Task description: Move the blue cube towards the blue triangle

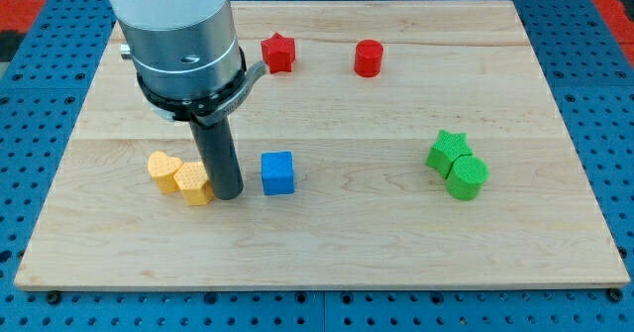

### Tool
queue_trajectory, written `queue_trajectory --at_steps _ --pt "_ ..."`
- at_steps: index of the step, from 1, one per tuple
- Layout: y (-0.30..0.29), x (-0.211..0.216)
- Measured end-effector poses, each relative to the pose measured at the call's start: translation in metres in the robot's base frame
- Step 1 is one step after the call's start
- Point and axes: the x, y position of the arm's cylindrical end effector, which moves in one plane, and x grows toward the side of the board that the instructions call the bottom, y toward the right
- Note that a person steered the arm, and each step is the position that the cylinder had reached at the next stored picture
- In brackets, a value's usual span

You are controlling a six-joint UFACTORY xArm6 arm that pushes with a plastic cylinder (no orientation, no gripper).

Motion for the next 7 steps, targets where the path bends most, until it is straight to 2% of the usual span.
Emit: queue_trajectory --at_steps 2,4,7 --pt "-0.001 0.006" --pt "0.037 0.012" --pt "0.028 -0.065"
